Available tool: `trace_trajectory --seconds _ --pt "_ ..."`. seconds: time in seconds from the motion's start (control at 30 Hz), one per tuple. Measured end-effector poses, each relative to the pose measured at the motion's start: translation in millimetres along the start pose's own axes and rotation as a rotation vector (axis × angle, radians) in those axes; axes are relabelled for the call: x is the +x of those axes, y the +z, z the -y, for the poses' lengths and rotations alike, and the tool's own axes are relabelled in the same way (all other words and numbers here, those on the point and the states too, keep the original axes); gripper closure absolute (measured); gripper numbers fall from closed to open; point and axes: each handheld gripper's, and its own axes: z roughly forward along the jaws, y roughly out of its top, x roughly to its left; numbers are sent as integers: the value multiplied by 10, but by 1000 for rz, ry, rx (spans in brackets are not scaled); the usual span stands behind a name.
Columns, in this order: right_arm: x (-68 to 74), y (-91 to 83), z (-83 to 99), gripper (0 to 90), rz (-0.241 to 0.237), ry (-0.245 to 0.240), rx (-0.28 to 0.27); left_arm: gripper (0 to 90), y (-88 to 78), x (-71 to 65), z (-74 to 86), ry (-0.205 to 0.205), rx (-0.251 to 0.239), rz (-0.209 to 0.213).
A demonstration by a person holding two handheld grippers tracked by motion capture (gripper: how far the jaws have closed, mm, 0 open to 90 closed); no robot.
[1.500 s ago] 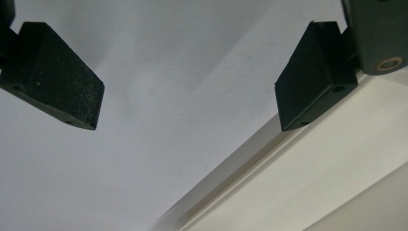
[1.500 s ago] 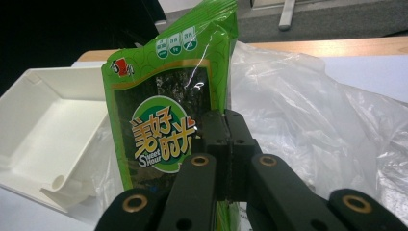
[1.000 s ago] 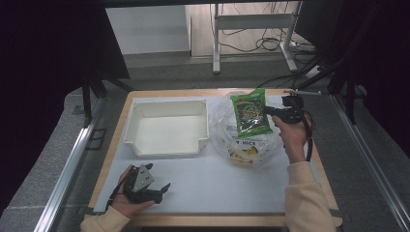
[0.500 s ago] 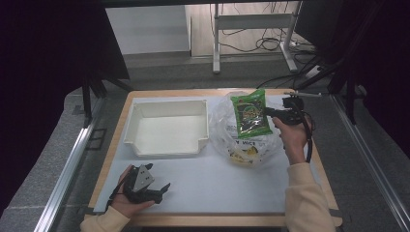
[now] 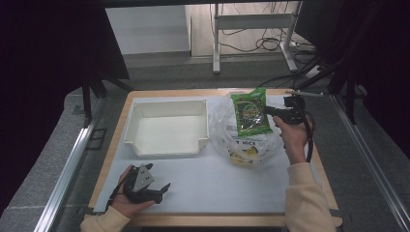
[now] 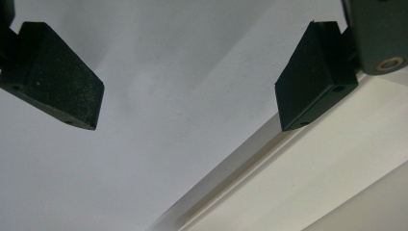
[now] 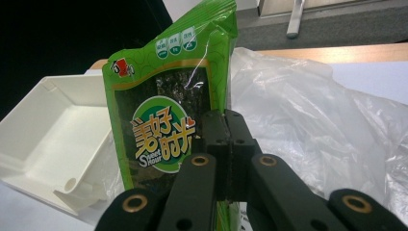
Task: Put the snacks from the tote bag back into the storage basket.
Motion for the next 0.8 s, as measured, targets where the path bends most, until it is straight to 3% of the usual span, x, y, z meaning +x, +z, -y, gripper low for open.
trace_trajectory --seconds 0.23,0.8 --pt "58 -24 -51 898 -23 6 -23 99 -2 -1 0 -1 0 1" --pt "328 79 -143 898 -57 -33 -32 99 -3 -4 -1 -2 -3 2"
